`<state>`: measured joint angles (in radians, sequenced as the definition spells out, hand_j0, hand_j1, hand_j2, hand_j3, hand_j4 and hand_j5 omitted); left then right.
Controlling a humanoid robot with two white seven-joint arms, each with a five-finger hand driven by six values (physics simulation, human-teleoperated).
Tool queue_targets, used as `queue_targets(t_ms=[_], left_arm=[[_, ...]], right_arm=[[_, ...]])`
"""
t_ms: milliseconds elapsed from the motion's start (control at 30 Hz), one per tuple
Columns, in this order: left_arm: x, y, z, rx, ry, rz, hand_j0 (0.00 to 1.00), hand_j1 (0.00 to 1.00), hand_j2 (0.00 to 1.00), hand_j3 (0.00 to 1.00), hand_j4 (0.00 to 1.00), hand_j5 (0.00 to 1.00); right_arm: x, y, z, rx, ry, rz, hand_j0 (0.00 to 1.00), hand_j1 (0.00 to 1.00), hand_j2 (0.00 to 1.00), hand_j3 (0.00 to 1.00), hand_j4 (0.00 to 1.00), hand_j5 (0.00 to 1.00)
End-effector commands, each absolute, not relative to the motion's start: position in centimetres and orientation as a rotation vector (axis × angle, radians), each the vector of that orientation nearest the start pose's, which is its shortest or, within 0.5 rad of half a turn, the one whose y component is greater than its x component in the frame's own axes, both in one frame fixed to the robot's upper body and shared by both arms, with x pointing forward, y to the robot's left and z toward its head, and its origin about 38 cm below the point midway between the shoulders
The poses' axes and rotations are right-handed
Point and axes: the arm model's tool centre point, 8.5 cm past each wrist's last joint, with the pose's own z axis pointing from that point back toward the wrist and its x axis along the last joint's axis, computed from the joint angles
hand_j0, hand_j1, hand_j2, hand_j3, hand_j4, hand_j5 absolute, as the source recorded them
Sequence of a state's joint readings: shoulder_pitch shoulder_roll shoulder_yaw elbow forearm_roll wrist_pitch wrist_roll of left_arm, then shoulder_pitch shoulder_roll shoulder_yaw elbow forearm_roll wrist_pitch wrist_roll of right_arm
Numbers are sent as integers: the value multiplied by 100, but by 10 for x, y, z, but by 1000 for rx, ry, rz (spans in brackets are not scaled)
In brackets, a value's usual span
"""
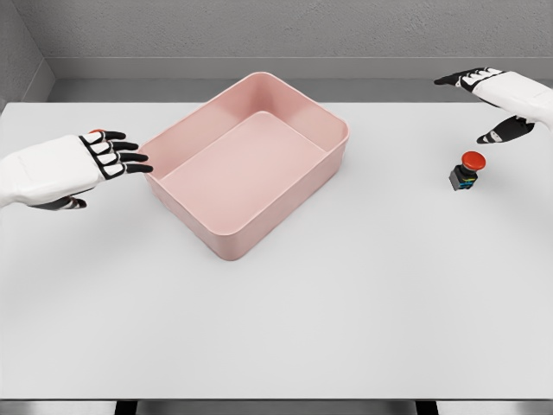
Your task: Put the industrial switch in the basket with both arms
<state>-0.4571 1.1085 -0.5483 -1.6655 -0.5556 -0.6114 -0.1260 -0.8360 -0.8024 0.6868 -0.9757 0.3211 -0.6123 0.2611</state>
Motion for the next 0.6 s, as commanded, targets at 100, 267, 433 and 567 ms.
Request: queue_targets(t_ms=[100, 267, 433, 567], left_arm=[[393, 367, 257, -1002, 1976, 2805, 100, 100, 100, 100, 100, 100], [415, 365, 253, -1017, 1880, 2880, 100, 100, 100, 100, 100, 100], [443, 347, 232, -992, 1876, 2911, 100, 100, 100, 100, 100, 100], [465, 345, 223, -1022, 1865, 2954, 100, 100, 100, 100, 100, 100]], right_arm=[[496, -407, 235, -636, -1445, 1652, 100, 100, 100, 100, 100, 100], [490, -429, 243, -679, -1393, 1667, 100, 100, 100, 100, 100, 100], [486, -437, 245, -692, -1352, 1695, 100, 100, 100, 100, 100, 100], [487, -419, 239, -654, -1335, 1776, 100, 100, 100, 100, 100, 100]])
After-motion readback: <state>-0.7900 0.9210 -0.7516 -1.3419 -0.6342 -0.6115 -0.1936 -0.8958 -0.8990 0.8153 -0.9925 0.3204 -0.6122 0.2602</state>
